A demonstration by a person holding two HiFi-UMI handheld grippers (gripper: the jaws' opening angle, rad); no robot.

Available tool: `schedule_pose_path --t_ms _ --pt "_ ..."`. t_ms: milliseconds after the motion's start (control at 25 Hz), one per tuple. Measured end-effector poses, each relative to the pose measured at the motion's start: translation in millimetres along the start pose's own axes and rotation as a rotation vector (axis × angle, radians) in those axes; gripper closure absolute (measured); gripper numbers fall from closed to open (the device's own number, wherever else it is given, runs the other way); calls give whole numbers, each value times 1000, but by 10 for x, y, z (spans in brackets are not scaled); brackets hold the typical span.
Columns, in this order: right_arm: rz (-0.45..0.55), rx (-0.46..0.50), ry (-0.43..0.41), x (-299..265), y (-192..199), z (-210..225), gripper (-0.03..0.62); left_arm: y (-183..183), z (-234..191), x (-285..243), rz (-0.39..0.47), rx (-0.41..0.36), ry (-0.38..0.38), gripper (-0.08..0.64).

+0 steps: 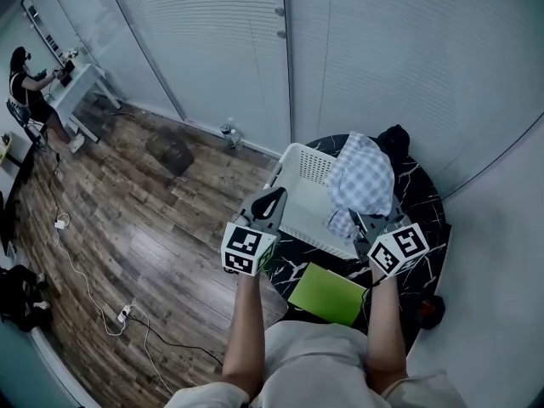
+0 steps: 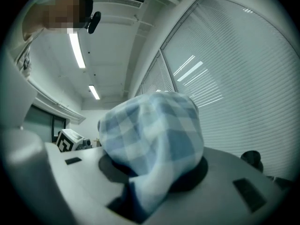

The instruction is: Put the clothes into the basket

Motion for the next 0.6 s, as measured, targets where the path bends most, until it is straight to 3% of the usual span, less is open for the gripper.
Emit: schedule_pose_path --t_ms 160,600 --pt "9 10 -53 -246 117 63 419 69 -55 -32 -5 -5 8 546" --pt "-213 33 -165 -507 815 411 419 141 -110 -124 5 -21 13 546"
Point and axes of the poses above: the fingertips, and each gripper's own axes: x backward along the fingers, z to its right, y out of its underside, the point moved 7 cm from there along x, backward along the fingers, and after that the axes turned 5 degrees about -x, right-handed, at the moved point
